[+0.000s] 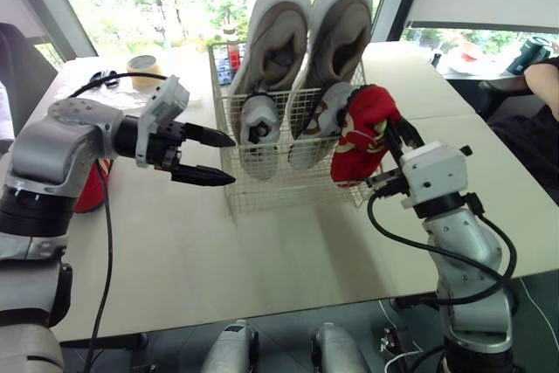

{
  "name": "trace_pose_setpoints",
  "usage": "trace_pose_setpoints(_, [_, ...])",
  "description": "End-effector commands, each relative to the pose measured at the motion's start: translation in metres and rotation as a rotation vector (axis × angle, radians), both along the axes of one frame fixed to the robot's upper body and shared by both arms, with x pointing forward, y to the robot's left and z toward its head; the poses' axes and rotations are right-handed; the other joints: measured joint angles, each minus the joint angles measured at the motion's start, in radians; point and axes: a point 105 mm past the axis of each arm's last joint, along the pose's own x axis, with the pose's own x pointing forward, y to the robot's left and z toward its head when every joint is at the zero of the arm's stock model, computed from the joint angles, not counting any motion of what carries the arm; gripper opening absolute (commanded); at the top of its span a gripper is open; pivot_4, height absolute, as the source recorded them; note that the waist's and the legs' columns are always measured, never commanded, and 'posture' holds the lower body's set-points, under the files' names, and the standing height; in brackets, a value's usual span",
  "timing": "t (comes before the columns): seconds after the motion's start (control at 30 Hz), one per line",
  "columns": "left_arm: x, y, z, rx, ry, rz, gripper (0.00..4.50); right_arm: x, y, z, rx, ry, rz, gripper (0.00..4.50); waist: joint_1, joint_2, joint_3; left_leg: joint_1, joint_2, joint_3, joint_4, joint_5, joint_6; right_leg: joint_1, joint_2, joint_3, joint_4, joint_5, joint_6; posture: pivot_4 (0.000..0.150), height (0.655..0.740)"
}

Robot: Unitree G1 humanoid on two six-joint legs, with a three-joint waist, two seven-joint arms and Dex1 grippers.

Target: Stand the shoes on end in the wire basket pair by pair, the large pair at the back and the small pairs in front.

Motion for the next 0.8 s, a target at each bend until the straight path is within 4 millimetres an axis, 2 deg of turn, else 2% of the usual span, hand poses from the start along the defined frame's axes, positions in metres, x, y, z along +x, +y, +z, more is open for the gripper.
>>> trace_pose_setpoints(0.03, [0.002, 0.002, 0.007, 0.008, -0.034, 0.018, 4.50, -0.003, -0.012, -0.001, 0.019, -0.014, -0.063, 0.05, 0.002, 0.000, 0.000, 0.001, 0.000, 0.000, 0.000, 0.000, 0.000, 0.001, 0.000, 0.000, 0.000, 0.000, 0.000, 0.150, 0.7400])
trace_pose_setpoints(0.13, [0.003, 0.003, 0.008, 0.009, -0.044, 0.026, 4.50, -0.002, -0.012, -0.011, 0.056, 0.025, -0.066, 0.05, 0.004, 0.000, 0.000, 0.005, 0.000, -0.001, 0.000, -0.004, 0.006, 0.005, 0.000, -0.001, -0.002, 0.000, 0.000, 0.150, 0.7400])
trace_pose_setpoints(0.23, [0.004, 0.003, 0.009, 0.008, -0.055, 0.040, 4.50, 0.002, -0.005, -0.036, -0.013, 0.122, -0.036, 0.05, 0.004, 0.000, 0.000, 0.007, 0.000, -0.001, 0.000, -0.004, 0.006, 0.007, 0.000, -0.001, -0.002, 0.000, 0.000, 0.150, 0.7400])
trace_pose_setpoints(0.3, [0.004, 0.004, 0.009, 0.006, -0.057, 0.045, 4.50, 0.003, -0.003, -0.045, -0.060, 0.149, -0.031, 0.05, 0.003, 0.000, 0.000, 0.009, 0.000, -0.001, -0.001, -0.004, 0.007, 0.010, 0.000, -0.001, -0.002, 0.000, 0.000, 0.150, 0.7400])
trace_pose_setpoints(0.47, [0.004, 0.005, 0.009, 0.005, -0.067, 0.060, 4.50, 0.003, -0.003, -0.052, -0.092, 0.165, -0.033, 0.05, 0.001, 0.000, 0.000, 0.012, 0.001, -0.001, -0.001, -0.004, 0.007, 0.012, 0.000, -0.001, -0.002, 0.000, 0.000, 0.150, 0.7400])
trace_pose_setpoints(0.63, [0.003, 0.005, 0.009, 0.004, -0.071, 0.069, 4.50, 0.002, -0.008, -0.051, -0.080, 0.160, -0.045, 0.05, 0.002, 0.000, 0.000, 0.012, 0.001, -0.001, -0.002, -0.004, 0.007, 0.012, 0.000, -0.001, -0.003, 0.000, 0.000, 0.150, 0.7400])
trace_pose_setpoints(0.73, [0.003, 0.005, 0.009, 0.002, -0.072, 0.072, 4.50, 0.000, -0.010, -0.052, -0.078, 0.159, -0.041, 1.09, 0.001, 0.000, 0.000, 0.012, 0.001, -0.001, -0.002, -0.004, 0.007, 0.013, 0.000, -0.001, -0.003, 0.000, 0.000, 0.150, 0.7400])
trace_pose_setpoints(0.8, [0.003, 0.005, 0.009, 0.001, -0.072, 0.074, 4.50, -0.002, -0.010, -0.051, -0.087, 0.155, -0.034, 2.07, 0.000, 0.000, 0.000, 0.013, 0.001, -0.001, -0.002, -0.004, 0.007, 0.013, 0.000, -0.001, -0.003, 0.000, 0.000, 0.150, 0.7400])
